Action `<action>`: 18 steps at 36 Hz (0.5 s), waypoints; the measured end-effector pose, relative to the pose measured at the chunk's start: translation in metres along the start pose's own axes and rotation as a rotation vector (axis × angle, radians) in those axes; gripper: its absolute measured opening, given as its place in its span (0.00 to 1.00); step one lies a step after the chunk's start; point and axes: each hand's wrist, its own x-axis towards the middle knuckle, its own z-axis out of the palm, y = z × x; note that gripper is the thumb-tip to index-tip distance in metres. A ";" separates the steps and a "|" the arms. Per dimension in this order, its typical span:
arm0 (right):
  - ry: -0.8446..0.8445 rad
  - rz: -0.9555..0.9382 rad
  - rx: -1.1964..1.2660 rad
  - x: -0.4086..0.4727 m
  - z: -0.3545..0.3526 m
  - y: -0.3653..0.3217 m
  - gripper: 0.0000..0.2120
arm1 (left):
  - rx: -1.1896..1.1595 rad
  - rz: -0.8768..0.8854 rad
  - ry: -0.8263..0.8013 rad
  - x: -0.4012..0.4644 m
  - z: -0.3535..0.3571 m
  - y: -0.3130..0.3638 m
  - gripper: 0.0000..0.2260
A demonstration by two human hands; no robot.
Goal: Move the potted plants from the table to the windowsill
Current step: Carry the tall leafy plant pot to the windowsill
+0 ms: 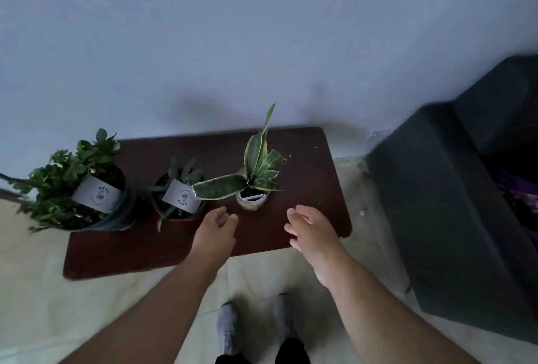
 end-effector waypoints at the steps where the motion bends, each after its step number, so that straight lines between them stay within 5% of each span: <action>1: 0.003 0.001 0.002 0.004 0.000 0.000 0.24 | -0.009 -0.003 0.002 0.003 0.002 -0.001 0.22; 11: -0.118 0.067 0.016 0.095 0.023 0.022 0.25 | 0.026 -0.064 0.032 0.085 0.035 -0.031 0.25; 18: -0.148 0.018 -0.037 0.127 0.038 0.023 0.09 | 0.021 -0.020 0.021 0.108 0.043 -0.033 0.18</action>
